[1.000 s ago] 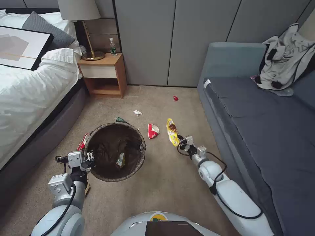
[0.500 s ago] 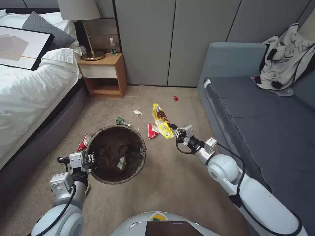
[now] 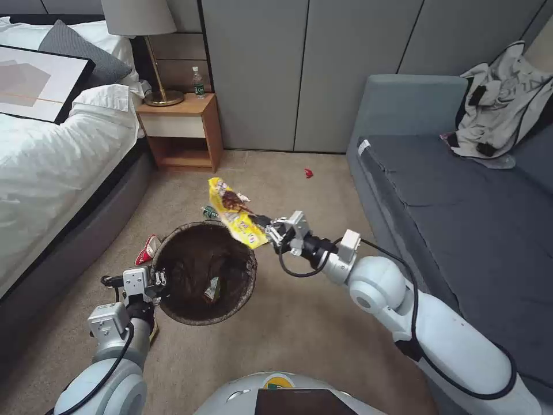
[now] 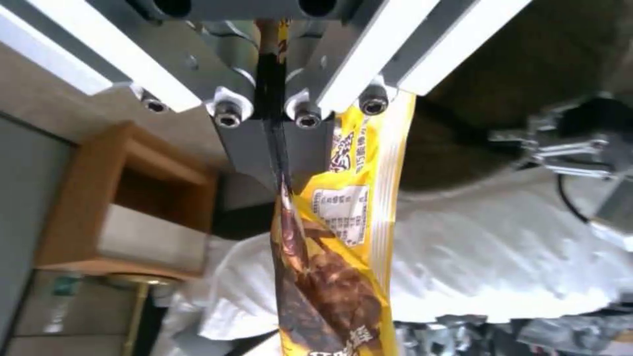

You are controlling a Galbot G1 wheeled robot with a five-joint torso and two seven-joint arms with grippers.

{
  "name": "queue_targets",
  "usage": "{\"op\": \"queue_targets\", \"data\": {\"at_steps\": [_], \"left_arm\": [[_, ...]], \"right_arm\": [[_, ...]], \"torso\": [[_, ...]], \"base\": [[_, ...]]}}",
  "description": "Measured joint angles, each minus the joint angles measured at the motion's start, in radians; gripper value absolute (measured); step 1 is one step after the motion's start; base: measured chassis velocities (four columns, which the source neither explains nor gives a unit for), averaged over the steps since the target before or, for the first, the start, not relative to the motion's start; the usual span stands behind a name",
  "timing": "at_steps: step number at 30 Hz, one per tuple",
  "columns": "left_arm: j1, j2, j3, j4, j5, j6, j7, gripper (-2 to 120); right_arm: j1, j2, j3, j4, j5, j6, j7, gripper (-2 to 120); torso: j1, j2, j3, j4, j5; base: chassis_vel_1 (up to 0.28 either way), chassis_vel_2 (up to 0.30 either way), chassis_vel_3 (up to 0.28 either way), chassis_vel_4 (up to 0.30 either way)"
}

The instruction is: Pick up the trash bin, then pick up the garbage from the floor and place it into the trash bin.

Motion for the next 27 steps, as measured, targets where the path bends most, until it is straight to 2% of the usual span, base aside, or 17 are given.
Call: {"op": "queue_targets", "data": {"at_steps": [5,14,22,27], "left_arm": [[0.000,-0.001,0.000,0.000,0.000,0.000,0.000,3],[0.001,-0.001,0.000,0.000,0.000,0.001,0.001,3],[-0.003,0.000,0.000,0.000,-0.001,0.001,0.001,3],[-0.006,0.000,0.000,0.000,-0.003,0.001,0.001,3]], "right_arm": [[0.052,0.056,-0.076,-0.043,-0.023,-0.004,0.004,0],[0.083,0.112,-0.163,-0.101,-0.076,-0.004,0.008,0],[0.067,0.123,-0.180,-0.129,-0.125,0.005,0.006,-1],[0.048,0.119,-0.176,-0.135,-0.144,0.011,0.005,17]], "torso": [[0.000,0.000,0.000,0.0001,0.0001],[0.000,0.000,0.000,-0.0001,0.0000],[0.000,0.000,0.000,-0.0001,0.0000],[0.000,0.000,0.000,-0.0001,0.0001]], "base": [[0.000,0.000,0.000,0.000],[0.000,0.000,0.000,0.000],[0.000,0.000,0.000,0.000],[0.000,0.000,0.000,0.000]]}}
